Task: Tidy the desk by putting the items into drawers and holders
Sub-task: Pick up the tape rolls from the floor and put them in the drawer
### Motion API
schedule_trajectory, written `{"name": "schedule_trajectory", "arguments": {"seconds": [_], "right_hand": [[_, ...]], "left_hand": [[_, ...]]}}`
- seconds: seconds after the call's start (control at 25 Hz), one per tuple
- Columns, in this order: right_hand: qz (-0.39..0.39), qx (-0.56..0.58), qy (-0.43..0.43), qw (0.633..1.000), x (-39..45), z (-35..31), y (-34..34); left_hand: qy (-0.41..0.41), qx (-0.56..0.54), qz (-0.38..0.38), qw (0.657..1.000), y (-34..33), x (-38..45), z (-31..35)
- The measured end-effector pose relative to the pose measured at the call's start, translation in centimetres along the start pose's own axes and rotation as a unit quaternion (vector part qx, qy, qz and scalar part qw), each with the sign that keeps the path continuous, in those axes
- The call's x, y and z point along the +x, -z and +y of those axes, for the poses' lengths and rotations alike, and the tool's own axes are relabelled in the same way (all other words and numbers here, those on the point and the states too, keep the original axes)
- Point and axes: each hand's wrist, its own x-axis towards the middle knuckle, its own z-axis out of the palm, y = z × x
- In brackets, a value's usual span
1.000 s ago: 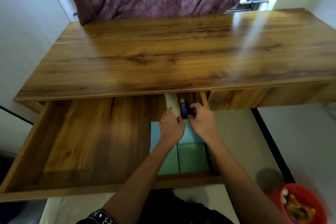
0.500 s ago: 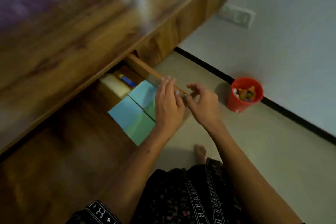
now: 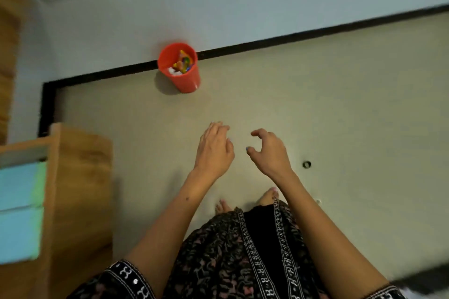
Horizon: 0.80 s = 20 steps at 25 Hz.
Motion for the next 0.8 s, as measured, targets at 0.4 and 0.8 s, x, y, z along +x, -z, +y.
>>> {"name": "schedule_trajectory", "arguments": {"seconds": [0.4, 0.8], "right_hand": [[0.035, 0.119, -0.294, 0.948, -3.8, 23.6, 6.8], [0.083, 0.244, -0.450, 0.855, -1.0, 44.7, -0.3]], "left_hand": [[-0.188, 0.112, -0.302, 0.928, -17.0, 6.1, 15.7], [-0.172, 0.273, -0.408, 0.854, -40.7, 13.2, 18.6]]}}
